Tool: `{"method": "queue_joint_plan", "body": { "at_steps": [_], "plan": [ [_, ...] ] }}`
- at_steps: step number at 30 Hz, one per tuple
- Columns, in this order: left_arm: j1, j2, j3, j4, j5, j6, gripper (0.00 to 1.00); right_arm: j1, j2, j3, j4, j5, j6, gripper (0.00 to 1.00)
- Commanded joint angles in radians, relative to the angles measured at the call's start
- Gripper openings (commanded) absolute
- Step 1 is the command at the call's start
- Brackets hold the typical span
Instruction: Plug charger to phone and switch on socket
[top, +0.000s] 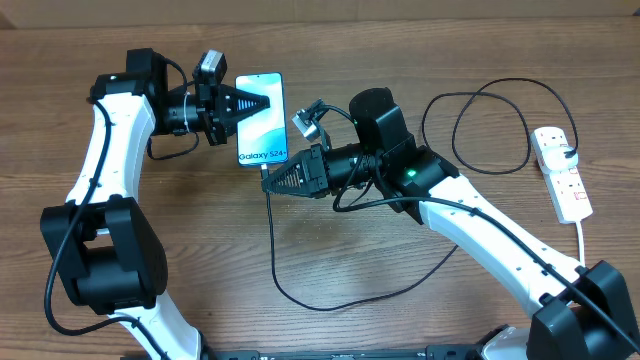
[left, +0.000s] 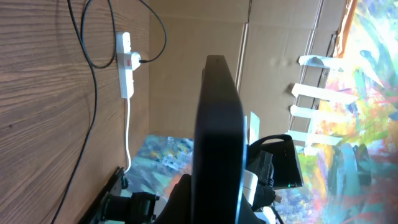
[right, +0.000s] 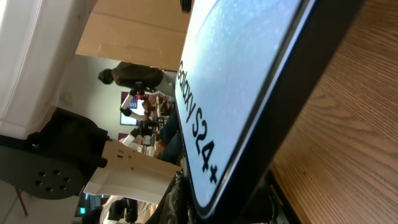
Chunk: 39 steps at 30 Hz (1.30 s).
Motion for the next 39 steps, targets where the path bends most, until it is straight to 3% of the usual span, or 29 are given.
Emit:
{"method": "queue_joint_plan", "body": {
  "at_steps": [1, 32, 39],
  "plan": [
    [0.002, -0.029, 0.013, -0.003, 0.049, -0.009, 0.04, -0.014, 0.002, 0.004, 0.002, 0.011, 0.005, 0.04],
    [0.003, -0.029, 0.013, -0.003, 0.050, -0.008, 0.04, -0.015, 0.002, 0.004, 0.004, 0.194, 0.149, 0.04],
    [-0.002, -0.029, 0.013, -0.004, 0.050, -0.005, 0.04, -0.015, 0.002, 0.004, 0.069, 0.241, 0.177, 0.04]
  ]
}}
